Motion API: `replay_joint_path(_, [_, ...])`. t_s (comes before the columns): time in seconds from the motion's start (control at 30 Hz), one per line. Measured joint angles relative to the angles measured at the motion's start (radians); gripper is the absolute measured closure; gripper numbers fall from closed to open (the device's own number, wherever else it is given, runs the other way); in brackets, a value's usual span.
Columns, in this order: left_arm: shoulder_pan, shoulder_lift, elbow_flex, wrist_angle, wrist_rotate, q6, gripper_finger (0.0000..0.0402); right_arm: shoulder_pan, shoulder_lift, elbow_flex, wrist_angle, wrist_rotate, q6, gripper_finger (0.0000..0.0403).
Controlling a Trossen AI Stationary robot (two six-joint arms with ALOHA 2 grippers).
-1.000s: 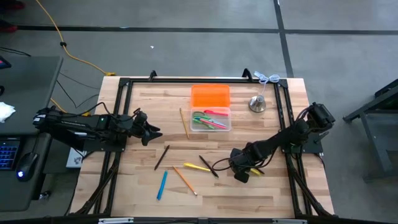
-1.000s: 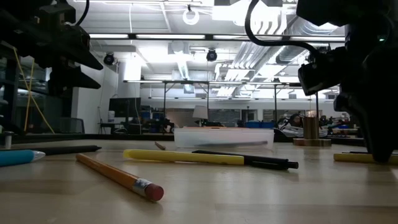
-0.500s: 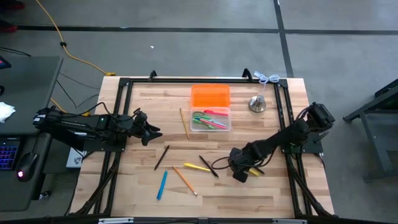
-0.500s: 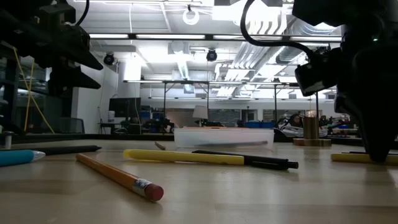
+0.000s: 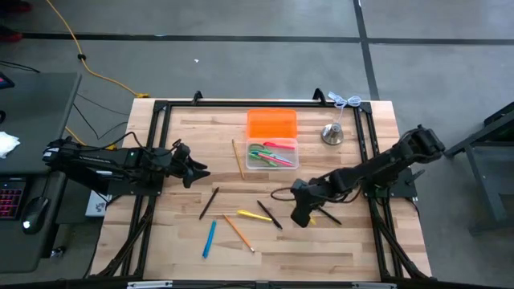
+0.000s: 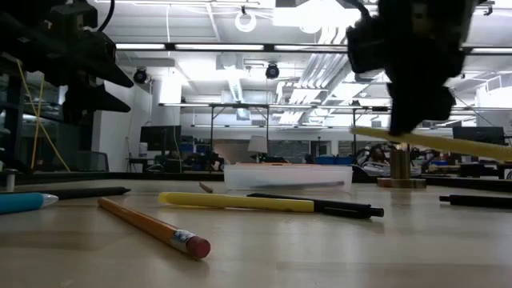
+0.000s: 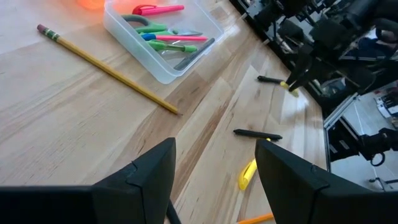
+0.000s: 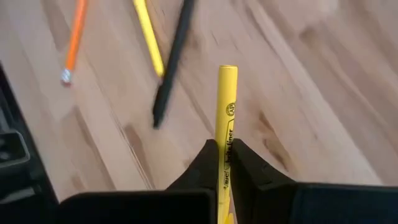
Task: Pick & place school supplies into a supply box
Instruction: Put the right yellow highlighter into the supply box
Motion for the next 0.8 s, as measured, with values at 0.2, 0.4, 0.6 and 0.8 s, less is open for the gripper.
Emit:
replay_joint_path(0.2, [0.0,0.0,0.0,0.109,0.041,0.008,0.0151,-0.055,-0.036,-0.001,0.111,0.01,-0.051,0.04])
replay_joint_path(0.4, [0.0,0.0,0.0,0.19,0.088,0.023,0.0151,-0.115,-0.038,-0.001,0.283,-0.023,-0.112,0.04])
replay_joint_path(0.6, [0.0,0.0,0.0,0.225,0.102,0.024,0.0151,-0.174,-0.038,0.0,0.502,-0.084,-0.156,0.04])
replay_joint_path(0.8, [0.0,0.002,0.0,0.299,0.111,0.035,0.0151,-0.237,-0.038,0.0,0.702,-0.138,-0.183,0.0401])
